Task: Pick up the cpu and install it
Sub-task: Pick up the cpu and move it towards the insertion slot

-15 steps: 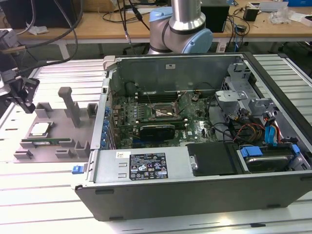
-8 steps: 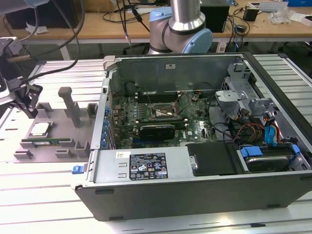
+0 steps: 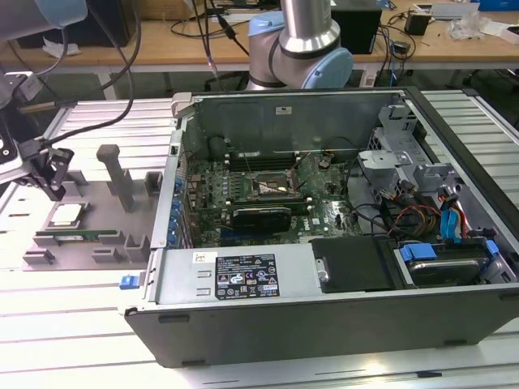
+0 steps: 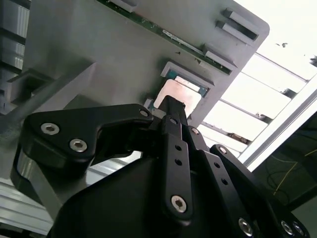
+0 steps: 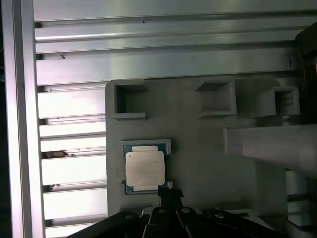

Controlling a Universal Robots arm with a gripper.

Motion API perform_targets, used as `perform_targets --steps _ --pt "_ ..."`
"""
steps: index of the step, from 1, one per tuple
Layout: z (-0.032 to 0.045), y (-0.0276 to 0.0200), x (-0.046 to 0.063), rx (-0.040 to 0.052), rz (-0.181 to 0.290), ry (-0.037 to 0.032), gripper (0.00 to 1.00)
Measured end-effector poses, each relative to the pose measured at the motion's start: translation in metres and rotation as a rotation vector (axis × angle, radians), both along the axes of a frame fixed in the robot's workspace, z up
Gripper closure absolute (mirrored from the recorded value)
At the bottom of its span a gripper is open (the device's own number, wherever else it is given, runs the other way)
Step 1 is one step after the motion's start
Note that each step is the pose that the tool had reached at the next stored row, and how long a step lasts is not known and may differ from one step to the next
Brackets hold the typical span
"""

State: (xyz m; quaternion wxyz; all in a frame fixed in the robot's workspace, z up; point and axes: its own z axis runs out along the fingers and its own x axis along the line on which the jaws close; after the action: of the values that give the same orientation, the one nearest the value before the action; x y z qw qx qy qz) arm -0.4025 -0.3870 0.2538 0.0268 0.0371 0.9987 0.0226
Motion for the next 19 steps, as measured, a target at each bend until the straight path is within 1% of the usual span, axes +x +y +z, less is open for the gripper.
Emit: perform_targets --steps 4,6,10,13,16,17,19 --pt "-0.0075 0.0019 -0.003 0.0001 0.0 0.0 0.89" --pt "-0.0128 0.0029 -0.005 0.0 0.0 0.0 0.89" --pt "-0.0199 0.0041 -0.009 0.0002 0.0 -0.0002 0.89" --pt "-0.0301 0.0052 -0.012 0.0001 0.0 0.0 0.89" --pt "-0.0362 0.0057 -0.014 0.0001 0.0 0.0 0.89" --pt "-0.0378 0.0057 -0.014 0.0001 0.0 -0.0001 0.89" --pt "-0.0384 0.0058 -0.014 0.0 0.0 0.0001 0.89"
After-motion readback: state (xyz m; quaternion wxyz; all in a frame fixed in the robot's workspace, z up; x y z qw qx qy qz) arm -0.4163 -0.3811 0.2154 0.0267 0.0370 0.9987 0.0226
